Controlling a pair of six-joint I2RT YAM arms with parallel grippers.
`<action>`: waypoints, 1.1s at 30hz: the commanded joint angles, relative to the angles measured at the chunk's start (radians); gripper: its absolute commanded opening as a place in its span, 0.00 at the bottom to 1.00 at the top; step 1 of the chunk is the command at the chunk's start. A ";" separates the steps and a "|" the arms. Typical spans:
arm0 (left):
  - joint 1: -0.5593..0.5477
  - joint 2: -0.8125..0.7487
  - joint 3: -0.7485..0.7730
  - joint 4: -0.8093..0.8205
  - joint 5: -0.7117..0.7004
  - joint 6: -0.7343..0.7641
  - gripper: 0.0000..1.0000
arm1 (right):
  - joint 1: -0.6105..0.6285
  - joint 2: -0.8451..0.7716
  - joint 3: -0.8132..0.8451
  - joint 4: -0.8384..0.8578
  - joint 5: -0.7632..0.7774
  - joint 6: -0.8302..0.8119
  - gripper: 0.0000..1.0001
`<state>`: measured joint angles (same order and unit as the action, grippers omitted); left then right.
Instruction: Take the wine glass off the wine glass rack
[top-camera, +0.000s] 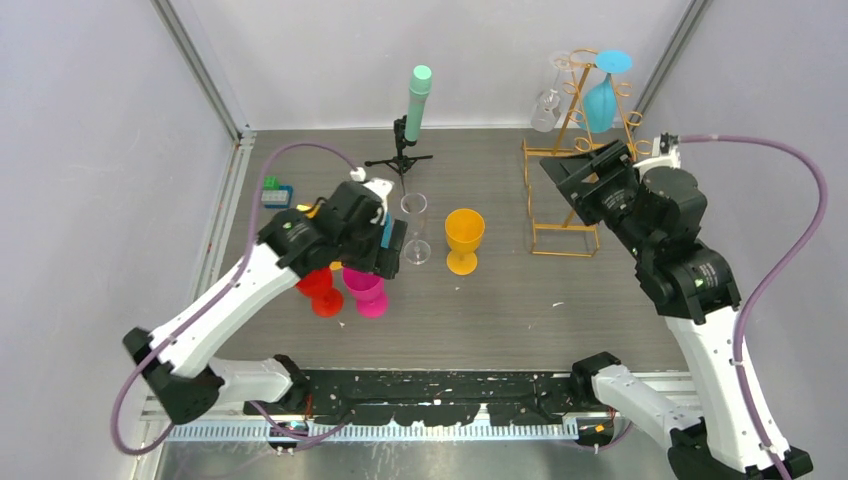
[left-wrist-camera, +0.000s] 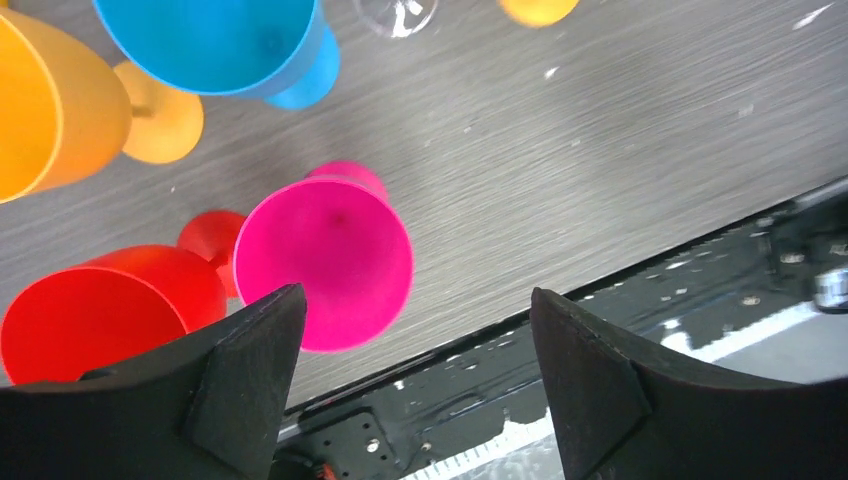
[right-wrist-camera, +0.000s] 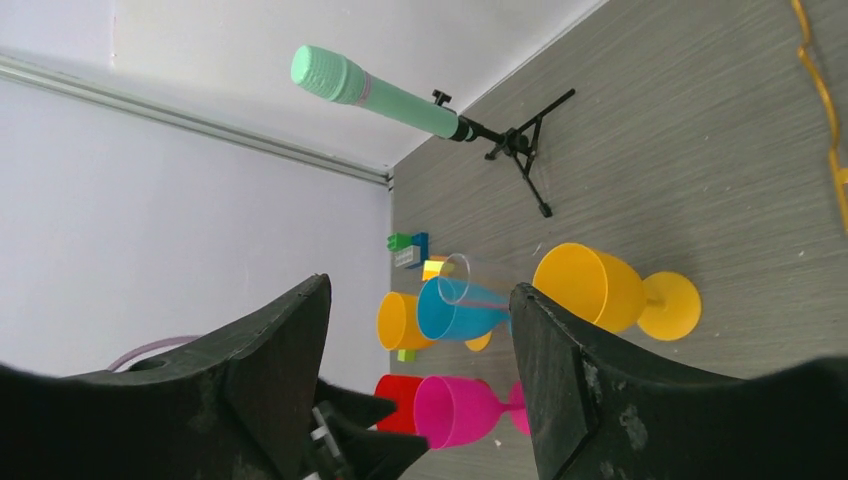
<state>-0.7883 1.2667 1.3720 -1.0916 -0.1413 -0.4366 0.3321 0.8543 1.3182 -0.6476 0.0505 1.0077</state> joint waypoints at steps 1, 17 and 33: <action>-0.003 -0.118 0.050 0.082 0.050 0.004 0.89 | 0.004 0.071 0.175 -0.073 0.087 -0.133 0.71; -0.003 -0.225 0.022 0.309 0.127 0.030 1.00 | -0.256 0.580 0.799 -0.236 0.041 -0.484 0.77; -0.003 -0.248 -0.069 0.387 0.212 0.044 1.00 | -0.709 0.974 0.912 0.003 -0.426 -0.480 0.80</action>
<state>-0.7883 1.0378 1.3273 -0.7811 0.0444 -0.4099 -0.3271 1.8282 2.2555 -0.8433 -0.2333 0.5041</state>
